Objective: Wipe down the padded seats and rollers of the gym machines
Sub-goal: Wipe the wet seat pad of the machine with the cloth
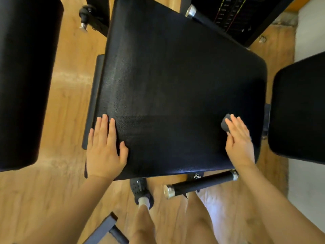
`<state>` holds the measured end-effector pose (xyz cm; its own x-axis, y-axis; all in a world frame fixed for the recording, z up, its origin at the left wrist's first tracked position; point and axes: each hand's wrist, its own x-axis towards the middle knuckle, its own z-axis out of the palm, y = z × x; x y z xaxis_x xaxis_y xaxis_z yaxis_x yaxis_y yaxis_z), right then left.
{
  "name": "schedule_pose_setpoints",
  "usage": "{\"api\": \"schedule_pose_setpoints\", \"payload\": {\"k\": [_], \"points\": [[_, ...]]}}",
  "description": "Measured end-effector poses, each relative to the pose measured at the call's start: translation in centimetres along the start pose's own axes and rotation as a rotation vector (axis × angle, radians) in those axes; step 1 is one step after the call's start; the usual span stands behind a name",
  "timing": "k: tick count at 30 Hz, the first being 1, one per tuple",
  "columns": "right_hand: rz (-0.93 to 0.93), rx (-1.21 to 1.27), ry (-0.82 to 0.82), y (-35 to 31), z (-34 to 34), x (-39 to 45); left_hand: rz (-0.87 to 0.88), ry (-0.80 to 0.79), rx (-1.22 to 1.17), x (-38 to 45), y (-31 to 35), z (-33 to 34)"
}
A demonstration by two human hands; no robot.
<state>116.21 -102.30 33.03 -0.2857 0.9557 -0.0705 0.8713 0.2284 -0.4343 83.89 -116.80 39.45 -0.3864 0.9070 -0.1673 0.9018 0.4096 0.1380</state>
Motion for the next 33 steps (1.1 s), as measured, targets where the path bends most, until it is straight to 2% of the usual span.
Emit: {"api": "schedule_pose_setpoints", "payload": {"k": [2,6,13,16,19,24,26,29,33], "points": [[0.077,0.035,0.017,1.7,-0.6,0.8,-0.002,0.009,0.006,0.0,0.1,0.0],[0.346,0.16,0.081,3.0,-1.6,2.4,0.007,0.041,0.021,0.0,0.2,0.1],[0.595,0.229,0.271,1.2,-0.1,3.6,0.008,0.056,0.031,0.3,0.2,0.3],[0.633,0.207,0.243,-0.9,0.5,4.0,0.018,0.057,0.03,0.2,0.0,0.2],[0.544,0.227,0.146,-5.4,1.0,3.8,0.025,0.049,0.034,0.3,0.0,0.1],[0.171,0.226,-0.083,-16.2,2.2,3.2,0.023,0.027,0.027,0.2,-0.2,0.1],[0.091,0.22,-0.131,-19.6,2.6,3.3,0.013,0.029,0.005,0.2,-0.2,0.2],[-0.023,0.229,-0.145,-23.2,3.2,3.6,-0.057,0.034,-0.048,0.2,-0.4,0.3],[-0.312,0.218,-0.271,-26.5,4.0,3.5,-0.108,0.031,-0.097,0.2,-0.6,0.5]]}}
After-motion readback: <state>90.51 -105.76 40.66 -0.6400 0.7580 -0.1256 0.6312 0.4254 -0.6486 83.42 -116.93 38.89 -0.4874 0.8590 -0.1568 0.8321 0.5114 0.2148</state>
